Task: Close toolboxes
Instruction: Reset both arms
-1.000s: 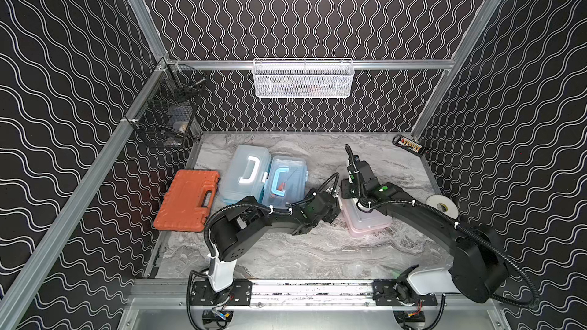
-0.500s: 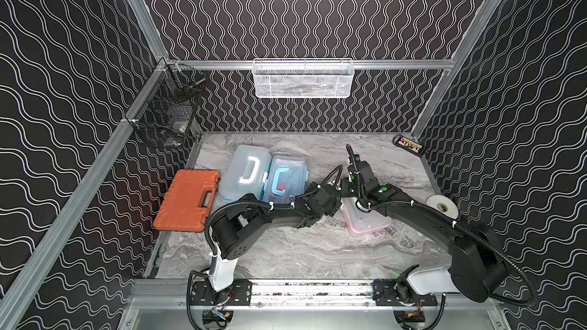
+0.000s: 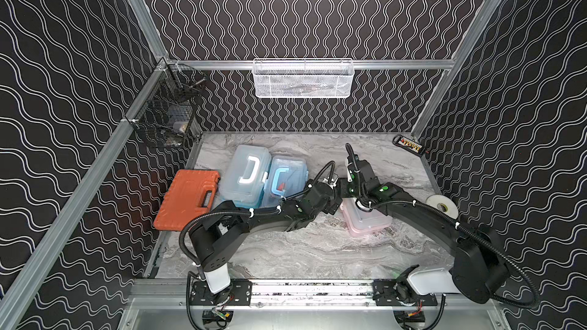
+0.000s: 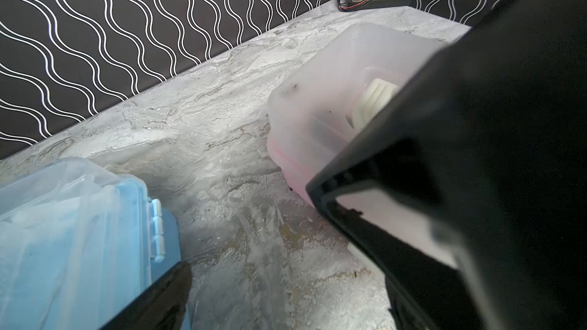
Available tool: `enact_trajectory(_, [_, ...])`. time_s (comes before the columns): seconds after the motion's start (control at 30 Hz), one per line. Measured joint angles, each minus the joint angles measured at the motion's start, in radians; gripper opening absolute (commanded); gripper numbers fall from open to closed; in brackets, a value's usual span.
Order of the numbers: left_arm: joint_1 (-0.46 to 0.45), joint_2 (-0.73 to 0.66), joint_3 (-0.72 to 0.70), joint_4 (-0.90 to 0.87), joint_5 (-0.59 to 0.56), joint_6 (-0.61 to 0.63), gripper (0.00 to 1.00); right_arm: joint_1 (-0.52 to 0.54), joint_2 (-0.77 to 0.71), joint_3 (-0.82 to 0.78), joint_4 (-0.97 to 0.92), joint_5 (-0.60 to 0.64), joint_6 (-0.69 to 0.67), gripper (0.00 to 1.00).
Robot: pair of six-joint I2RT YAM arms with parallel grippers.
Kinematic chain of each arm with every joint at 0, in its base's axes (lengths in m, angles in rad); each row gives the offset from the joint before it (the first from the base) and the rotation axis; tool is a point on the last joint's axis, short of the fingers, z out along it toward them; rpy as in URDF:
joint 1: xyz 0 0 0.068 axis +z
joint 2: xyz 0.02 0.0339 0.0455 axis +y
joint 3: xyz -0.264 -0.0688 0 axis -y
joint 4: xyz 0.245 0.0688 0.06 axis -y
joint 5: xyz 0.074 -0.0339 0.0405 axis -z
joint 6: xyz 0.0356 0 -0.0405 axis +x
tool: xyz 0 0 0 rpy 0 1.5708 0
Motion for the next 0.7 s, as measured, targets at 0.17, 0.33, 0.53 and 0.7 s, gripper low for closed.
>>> enact_trajectory(0.17, [0.0, -0.026, -0.007, -0.02, 0.015, 0.0, 0.99, 0.001, -0.005, 0.048, -0.1, -0.014, 0.004, 0.68])
enact_trajectory(0.33, [0.0, -0.059, -0.01, -0.048, 0.013, 0.002, 0.99, -0.004, -0.019, 0.093, -0.216, -0.013, 0.0, 0.71])
enact_trajectory(0.53, [0.001, -0.104, -0.016, -0.054, 0.002, 0.027, 0.99, -0.008, -0.024, 0.131, -0.266, -0.013, -0.012, 0.74])
enact_trajectory(0.7, [0.001, -0.154, -0.03, -0.051, -0.016, 0.031, 0.99, -0.028, -0.047, 0.15, -0.3, -0.013, -0.03, 0.83])
